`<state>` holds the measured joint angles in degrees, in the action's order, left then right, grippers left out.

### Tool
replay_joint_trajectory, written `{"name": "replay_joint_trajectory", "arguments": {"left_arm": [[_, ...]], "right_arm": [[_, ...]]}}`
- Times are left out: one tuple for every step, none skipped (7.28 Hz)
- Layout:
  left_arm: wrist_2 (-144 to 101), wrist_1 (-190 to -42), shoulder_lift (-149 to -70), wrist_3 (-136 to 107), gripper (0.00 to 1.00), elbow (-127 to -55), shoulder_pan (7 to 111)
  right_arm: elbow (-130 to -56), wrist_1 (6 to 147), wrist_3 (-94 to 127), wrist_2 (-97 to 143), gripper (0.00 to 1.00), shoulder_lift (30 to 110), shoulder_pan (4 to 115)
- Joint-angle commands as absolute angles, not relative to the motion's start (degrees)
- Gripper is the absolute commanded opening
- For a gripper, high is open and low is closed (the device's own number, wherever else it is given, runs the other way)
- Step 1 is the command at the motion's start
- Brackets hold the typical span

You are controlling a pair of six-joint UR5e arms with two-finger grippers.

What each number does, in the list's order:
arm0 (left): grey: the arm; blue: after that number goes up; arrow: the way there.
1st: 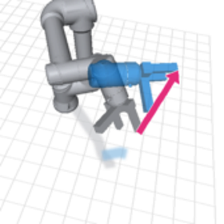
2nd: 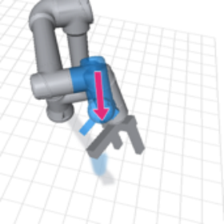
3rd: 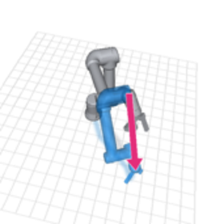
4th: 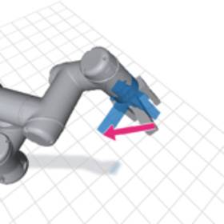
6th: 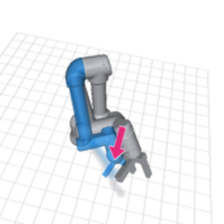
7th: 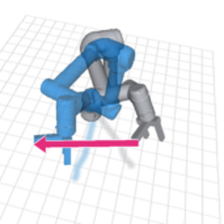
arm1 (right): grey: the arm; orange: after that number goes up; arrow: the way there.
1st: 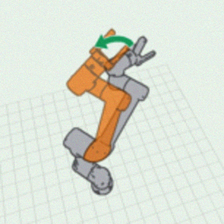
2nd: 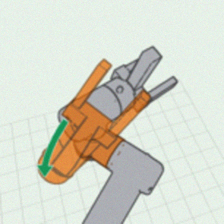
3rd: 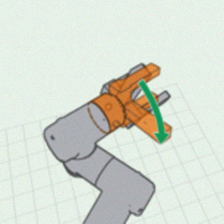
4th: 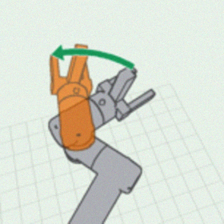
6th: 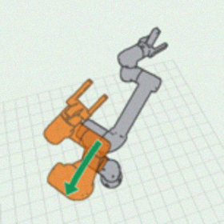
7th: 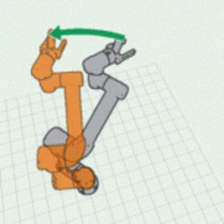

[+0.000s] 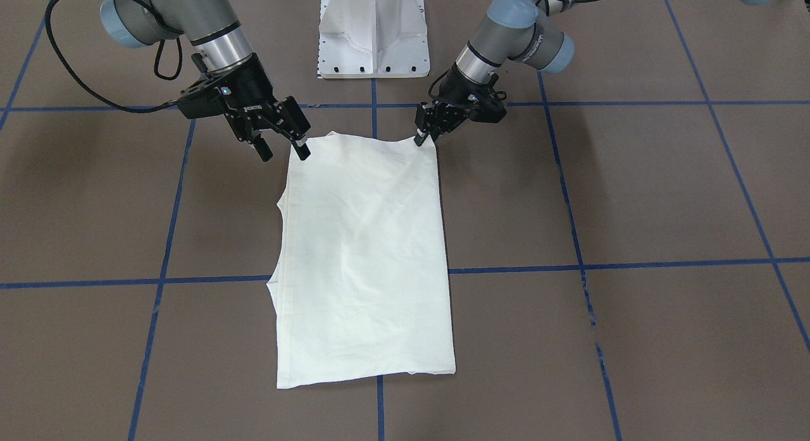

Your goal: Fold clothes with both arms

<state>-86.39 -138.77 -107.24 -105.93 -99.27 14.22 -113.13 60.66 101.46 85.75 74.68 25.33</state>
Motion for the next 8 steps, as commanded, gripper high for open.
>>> {"name": "replay_joint_trajectory", "arguments": {"left_arm": [[-86.3,-138.7,-107.1,-105.9,0.0,-99.5,14.1],[-86.2,-138.8,-107.1,-105.9,0.0,-99.5,14.1],[-85.6,-138.7,-107.1,-105.9,0.0,-99.6,14.1],[-85.5,-138.7,-107.1,-105.9,0.0,-99.6,14.1],[-85.2,-138.7,-107.1,-105.9,0.0,-99.6,14.1],[-85.1,-138.8,-107.1,-105.9,0.0,-99.8,14.1],[-85.1,-138.8,-107.1,-105.9,0.0,-99.8,14.1],[-85.1,-138.7,-107.1,-105.9,0.0,-99.8,14.1]], "right_arm": [[-113.6,68.7,111.4,85.7,0.83,71.9,22.3],[-113.7,73.2,116.4,82.9,0.82,70.9,18.3],[-113.8,75.7,119.9,79.3,0.79,69.9,14.6],[-113.6,79.5,126.7,79.2,0.72,69.2,11.9],[-113.0,82.1,128.5,78.4,0.72,68.1,10.6],[-112.2,82.4,129.2,76.6,0.72,67.9,9.5],[-109.9,82.4,131.8,75.7,0.72,66.8,9.1],[-107.3,82.4,132.1,74.6,0.72,65.1,9.1]]}}
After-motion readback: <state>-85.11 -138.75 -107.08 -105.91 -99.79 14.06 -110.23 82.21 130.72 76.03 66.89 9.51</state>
